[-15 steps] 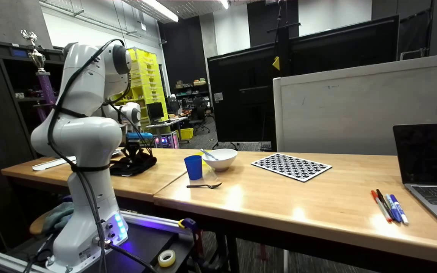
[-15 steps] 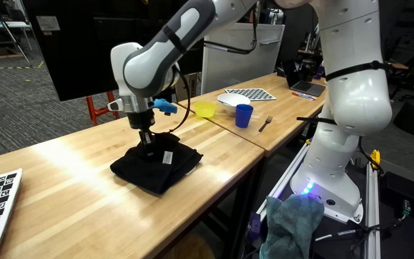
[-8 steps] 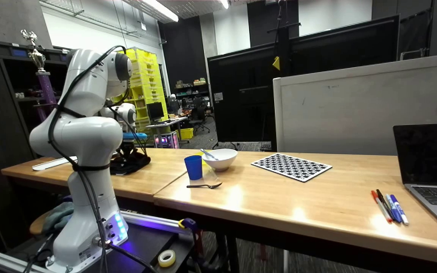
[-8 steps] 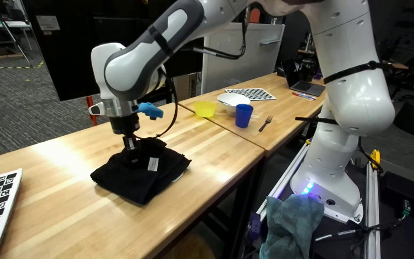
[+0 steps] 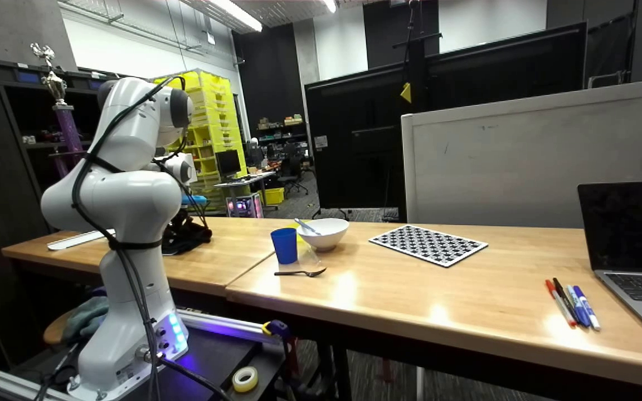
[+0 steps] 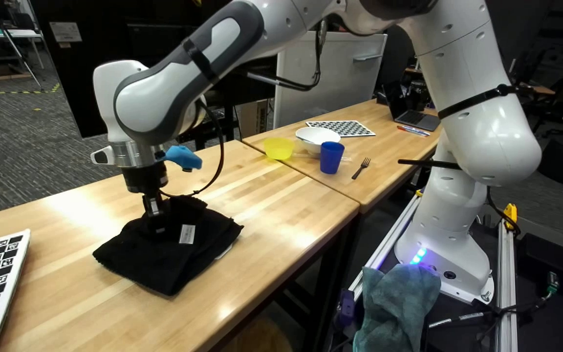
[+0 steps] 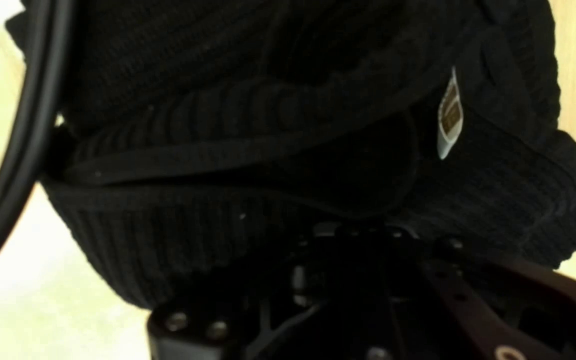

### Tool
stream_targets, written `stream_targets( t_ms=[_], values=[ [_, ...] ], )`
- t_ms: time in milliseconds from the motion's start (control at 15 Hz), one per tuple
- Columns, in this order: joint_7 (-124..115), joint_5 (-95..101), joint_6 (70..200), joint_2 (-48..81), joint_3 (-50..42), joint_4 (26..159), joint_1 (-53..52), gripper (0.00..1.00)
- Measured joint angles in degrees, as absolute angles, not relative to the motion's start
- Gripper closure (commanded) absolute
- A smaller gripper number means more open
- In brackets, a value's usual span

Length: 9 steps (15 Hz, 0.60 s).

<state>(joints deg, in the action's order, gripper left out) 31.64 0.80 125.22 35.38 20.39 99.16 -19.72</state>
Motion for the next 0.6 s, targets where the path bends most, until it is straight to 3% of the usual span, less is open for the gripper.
stream_targets(
  t_ms=[600],
  values=[
    [29.61, 3.31, 121.94, 40.93, 20.84, 89.81, -23.91, 1.0]
  ],
)
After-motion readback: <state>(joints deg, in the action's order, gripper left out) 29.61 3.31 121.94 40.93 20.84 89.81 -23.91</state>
